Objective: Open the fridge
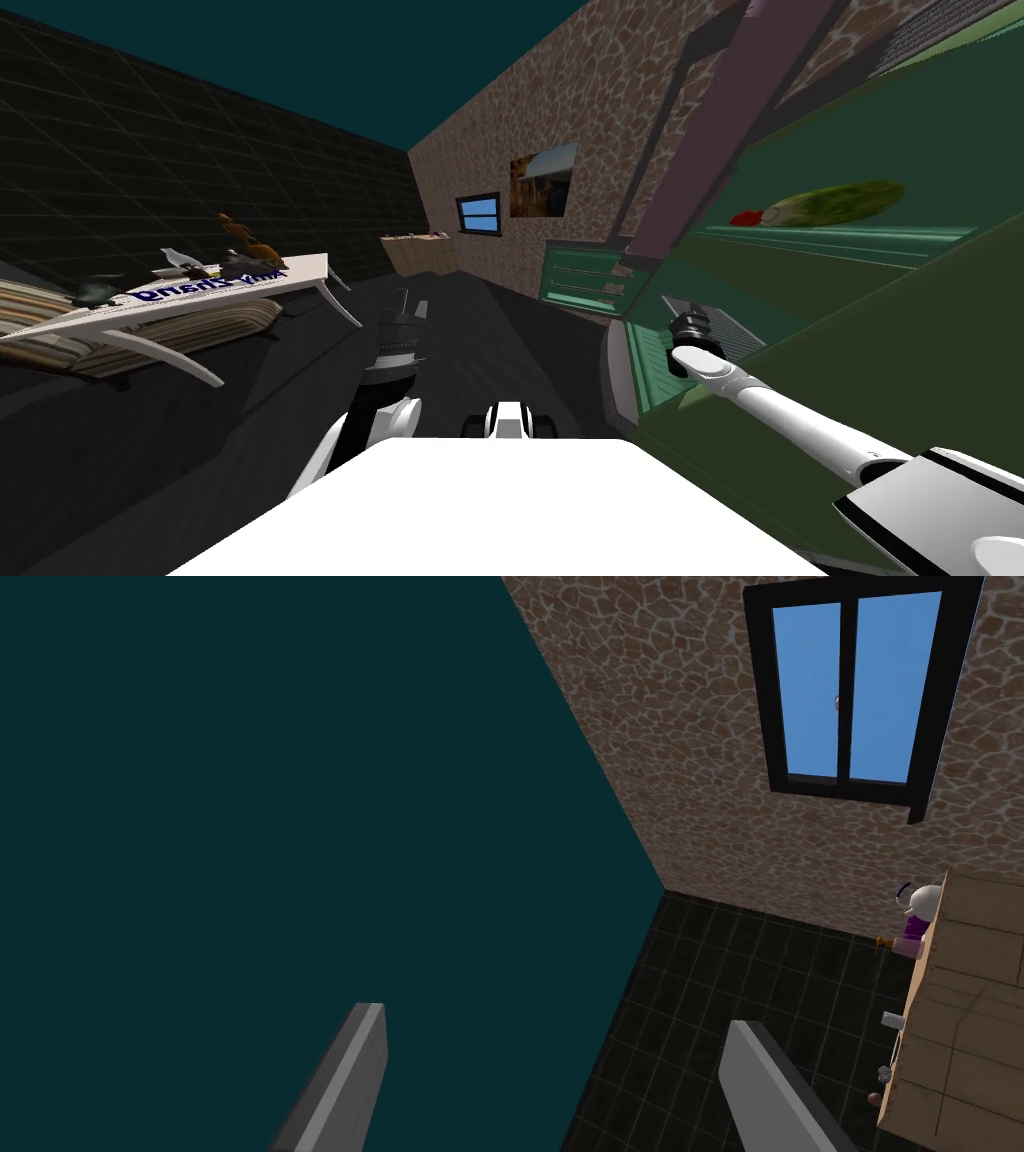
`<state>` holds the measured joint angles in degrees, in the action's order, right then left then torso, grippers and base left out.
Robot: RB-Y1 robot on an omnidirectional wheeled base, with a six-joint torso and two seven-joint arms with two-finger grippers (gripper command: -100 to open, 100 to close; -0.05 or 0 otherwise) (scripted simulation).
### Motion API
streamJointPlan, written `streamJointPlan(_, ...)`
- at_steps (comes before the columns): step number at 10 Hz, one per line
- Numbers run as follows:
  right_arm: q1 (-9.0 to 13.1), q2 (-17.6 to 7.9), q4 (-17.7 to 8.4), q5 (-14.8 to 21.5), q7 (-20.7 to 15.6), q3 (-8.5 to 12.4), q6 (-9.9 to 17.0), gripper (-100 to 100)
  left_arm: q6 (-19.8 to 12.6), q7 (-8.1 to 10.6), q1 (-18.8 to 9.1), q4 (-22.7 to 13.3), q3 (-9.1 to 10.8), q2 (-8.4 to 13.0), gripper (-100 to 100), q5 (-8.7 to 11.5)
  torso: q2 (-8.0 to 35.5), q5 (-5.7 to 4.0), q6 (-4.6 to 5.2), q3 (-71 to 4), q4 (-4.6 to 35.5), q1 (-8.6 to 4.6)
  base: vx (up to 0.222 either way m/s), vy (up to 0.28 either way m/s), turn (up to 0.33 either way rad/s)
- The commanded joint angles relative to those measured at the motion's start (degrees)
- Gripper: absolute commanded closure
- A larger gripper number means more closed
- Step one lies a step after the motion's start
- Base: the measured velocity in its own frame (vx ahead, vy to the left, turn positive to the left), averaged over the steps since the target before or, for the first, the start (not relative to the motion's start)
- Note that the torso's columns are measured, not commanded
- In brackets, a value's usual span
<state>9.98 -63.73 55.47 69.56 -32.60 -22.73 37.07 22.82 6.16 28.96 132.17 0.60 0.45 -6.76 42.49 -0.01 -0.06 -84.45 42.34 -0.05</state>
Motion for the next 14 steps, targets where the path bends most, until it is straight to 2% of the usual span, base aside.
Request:
streamJointPlan(1,1.0,0.7,-0.3,-1.3,-4.5,0.7,0.0,-100,0.0,0.0,0.0,0.0,0.0,0.0,0,0.0,-0.1,0.01,0.09,-0.1,0.0,0.02,-0.057,-0.036,-0.009)
streamJointPlan(2,3.0,2.1,-0.7,-4.0,-6.1,2.1,0.1,-100,0.0,0.0,0.0,0.0,0.0,0.0,0,0.0,-0.4,0.03,0.1,-0.2,-0.1,0.13,-0.122,-0.061,0.164)
streamJointPlan(4,3.0,2.1,-0.7,-4.1,-9.8,2.1,0.1,-100,0.0,0.0,0.0,0.0,0.0,0.0,0,0.0,-0.2,0.01,0.08,-0.1,-0.1,0.07,-0.087,-0.039,0.07)
streamJointPlan(5,3.0,2.1,-0.7,-4.1,-10.1,2.1,0.1,-100,0.0,0.0,0.0,0.0,0.0,0.0,0,0.0,-0.3,0.03,0.11,-0.2,-0.1,0.1,-0.013,-0.011,-0.022)
streamJointPlan(6,4.9,3.5,-1.2,-7.0,-12.5,3.6,0.2,-100,0.0,0.0,0.0,0.0,0.0,0.0,0,0.0,-0.4,0.04,0.06,-0.3,-0.1,0.13,-0.093,-0.039,0.203)
streamJointPlan(8,4.9,3.5,-1.2,-7.0,-15.4,3.6,0.2,-100,0.0,0.0,0.0,0.0,0.0,0.0,0,0.0,0.0,-0.02,0.11,0.0,0.0,-0.06,-0.102,-0.054,0.059)
streamJointPlan(9,6.9,4.9,-1.6,-9.7,-17.0,5.1,0.3,-100,0.0,0.0,0.0,0.0,0.01,0.0,0,0.0,-0.2,0.0,0.12,-0.1,0.0,0.01,-0.126,-0.052,0.184)
streamJointPlan(12,6.9,4.9,-1.6,-9.9,-21.0,5.1,0.3,-100,0.0,0.0,0.0,0.0,0.01,0.0,0,0.0,-0.4,0.02,0.11,-0.2,-0.1,0.1,-0.059,-0.034,0.029)
streamJointPlan(13,8.9,6.3,-2.0,-12.7,-23.2,6.5,0.4,-100,0.0,0.0,0.0,0.0,0.0,0.0,0,0.0,-0.5,0.05,0.06,-0.3,-0.1,0.17,-0.094,-0.034,0.195)
streamJointPlan(14,8.9,6.3,-2.0,-12.8,-24.8,6.5,0.4,-100,0.0,0.0,0.0,0.0,0.0,0.0,0,0.0,-0.2,0.03,-0.04,-0.1,-0.1,0.08,-0.111,-0.048,0.143)
